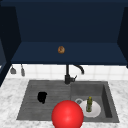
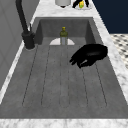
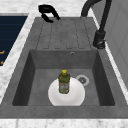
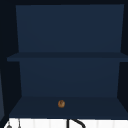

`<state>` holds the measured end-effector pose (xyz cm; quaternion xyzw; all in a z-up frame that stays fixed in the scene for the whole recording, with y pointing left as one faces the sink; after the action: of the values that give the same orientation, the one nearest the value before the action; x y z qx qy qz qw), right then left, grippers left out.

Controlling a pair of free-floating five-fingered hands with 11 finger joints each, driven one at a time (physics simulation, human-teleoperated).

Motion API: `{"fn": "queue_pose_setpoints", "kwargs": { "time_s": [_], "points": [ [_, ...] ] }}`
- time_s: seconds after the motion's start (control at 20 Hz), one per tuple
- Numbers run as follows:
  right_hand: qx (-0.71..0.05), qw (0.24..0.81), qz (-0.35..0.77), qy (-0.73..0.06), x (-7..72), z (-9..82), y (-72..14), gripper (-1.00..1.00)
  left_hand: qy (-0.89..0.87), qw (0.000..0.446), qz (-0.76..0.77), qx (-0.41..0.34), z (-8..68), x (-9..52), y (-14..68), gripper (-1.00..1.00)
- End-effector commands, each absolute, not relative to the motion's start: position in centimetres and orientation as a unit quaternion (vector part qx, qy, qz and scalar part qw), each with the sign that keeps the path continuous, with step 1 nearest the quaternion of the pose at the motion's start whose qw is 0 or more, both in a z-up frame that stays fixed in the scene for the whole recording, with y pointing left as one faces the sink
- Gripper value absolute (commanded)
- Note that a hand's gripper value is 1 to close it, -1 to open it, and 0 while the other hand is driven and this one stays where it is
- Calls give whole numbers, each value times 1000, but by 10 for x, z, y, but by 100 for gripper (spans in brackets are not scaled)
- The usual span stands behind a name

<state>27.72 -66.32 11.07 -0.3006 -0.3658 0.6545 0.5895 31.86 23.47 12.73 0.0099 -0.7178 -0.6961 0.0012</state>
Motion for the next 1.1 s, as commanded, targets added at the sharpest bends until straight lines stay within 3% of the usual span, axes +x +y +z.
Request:
{"fn": "queue_pose_setpoints", "kwargs": {
  "time_s": [0.0, 0.1, 0.15, 0.55, 1.05],
  "points": [
    [-298, 586, 658, -368, 281, 101, -677, -100, -718, 1, -696, 10, 127, 319, 235, 0],
    [-284, 585, 657, -382, 280, 103, -677, -100, -718, 1, -696, 10, 127, 319, 235, 0],
    [-278, 584, 656, -389, 278, 102, -679, 100, -718, 1, -696, 10, 127, 319, 235, 0],
    [-296, 556, 609, -482, 260, 109, -685, 100, -718, 1, -696, 10, 127, 319, 235, 0],
    [-310, 526, 607, -508, 272, 129, -683, 100, -718, 1, -696, 10, 127, 319, 235, 0]
  ]
}}
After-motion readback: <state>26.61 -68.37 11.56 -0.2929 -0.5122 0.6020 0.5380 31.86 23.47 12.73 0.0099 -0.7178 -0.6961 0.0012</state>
